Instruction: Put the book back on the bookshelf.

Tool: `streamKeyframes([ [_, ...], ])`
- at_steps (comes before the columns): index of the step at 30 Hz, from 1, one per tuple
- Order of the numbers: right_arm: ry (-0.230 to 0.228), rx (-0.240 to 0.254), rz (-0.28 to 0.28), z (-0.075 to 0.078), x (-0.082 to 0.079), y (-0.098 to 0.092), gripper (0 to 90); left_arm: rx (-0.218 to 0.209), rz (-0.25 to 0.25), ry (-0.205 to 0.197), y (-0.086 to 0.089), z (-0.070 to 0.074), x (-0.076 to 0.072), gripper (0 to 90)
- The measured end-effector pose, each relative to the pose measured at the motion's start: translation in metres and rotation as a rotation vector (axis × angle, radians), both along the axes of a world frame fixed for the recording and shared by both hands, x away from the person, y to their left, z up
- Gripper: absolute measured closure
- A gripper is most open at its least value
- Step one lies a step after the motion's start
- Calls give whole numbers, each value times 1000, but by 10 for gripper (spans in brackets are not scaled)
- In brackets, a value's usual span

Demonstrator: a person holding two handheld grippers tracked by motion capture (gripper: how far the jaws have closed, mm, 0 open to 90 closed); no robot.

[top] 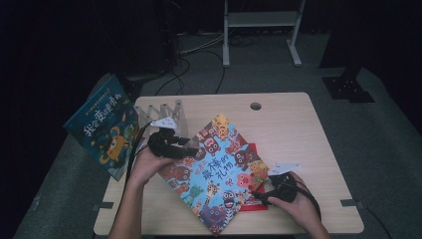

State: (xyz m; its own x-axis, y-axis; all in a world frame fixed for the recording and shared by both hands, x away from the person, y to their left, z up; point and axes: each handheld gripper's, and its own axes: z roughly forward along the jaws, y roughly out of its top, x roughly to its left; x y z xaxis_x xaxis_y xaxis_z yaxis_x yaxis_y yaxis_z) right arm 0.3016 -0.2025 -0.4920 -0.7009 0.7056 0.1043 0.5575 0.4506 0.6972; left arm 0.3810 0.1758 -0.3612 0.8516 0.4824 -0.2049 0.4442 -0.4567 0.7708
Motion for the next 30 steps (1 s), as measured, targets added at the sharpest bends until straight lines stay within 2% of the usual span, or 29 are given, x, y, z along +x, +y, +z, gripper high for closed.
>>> streamKeyframes([
  [4,15,-4,-14,0,0,1,16,14,-27,5,-4,8,0,480],
  [7,8,-2,-19,0,1,1,15,23,-45,13,-7,13,1,500],
  [13,2,11,-27,-2,-1,0,3,13,-64,29,-11,17,3,533],
  [21,-7,19,-32,-4,-2,-1,0,33,-118,70,-22,26,5,606],
  [24,-6,28,-33,-5,-2,-2,0,59,-122,77,-24,30,4,610],
  [27,-5,31,-32,-5,-2,-2,0,71,-120,108,-25,33,6,625],
  [30,-9,32,-27,-5,-2,-2,0,56,-130,143,-26,37,8,653],
])
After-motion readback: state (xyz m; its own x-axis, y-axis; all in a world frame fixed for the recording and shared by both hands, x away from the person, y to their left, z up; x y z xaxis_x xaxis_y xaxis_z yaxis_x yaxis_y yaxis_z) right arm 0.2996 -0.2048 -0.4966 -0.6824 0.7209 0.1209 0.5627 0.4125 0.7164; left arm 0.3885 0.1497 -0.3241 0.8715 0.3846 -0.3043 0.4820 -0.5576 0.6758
